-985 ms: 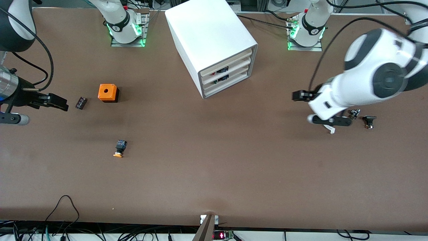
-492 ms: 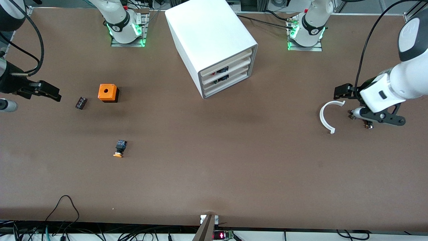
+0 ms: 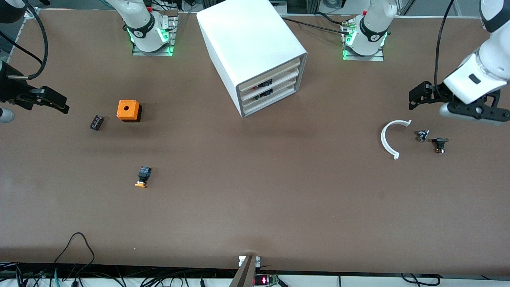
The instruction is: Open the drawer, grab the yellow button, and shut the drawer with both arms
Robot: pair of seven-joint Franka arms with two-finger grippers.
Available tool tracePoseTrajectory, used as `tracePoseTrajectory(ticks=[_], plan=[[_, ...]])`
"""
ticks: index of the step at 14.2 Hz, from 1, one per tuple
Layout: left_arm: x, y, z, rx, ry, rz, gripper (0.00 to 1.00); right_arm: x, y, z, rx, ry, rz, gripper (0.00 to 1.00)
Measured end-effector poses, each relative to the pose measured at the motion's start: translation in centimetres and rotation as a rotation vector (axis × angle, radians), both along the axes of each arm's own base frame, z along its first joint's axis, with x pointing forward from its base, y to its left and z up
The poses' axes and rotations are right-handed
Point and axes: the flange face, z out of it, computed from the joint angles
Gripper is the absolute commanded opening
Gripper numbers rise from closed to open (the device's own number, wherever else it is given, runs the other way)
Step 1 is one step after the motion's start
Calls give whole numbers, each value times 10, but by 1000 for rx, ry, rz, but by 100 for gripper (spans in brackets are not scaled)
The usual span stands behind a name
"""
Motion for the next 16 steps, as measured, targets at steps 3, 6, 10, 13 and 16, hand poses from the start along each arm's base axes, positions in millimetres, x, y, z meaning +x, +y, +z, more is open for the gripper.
tracePoseTrajectory(ticks=[3,6,10,13,16], plan=[[-18,3,3,5,-13,2,100,-2,0,3,1,-3,-3,100],[-20,-10,1,5,-13,-24,100,-11,3,6,34,1,-11,100],[-21,-14,-2,6,-1,-30,100,-32,11,7,44,9,-1,100],[-21,-14,-2,6,1,-30,100,-40,15,15,45,-2,7,100],[-21,-14,-2,6,1,-30,100,-40,17,18,41,-11,11,100]])
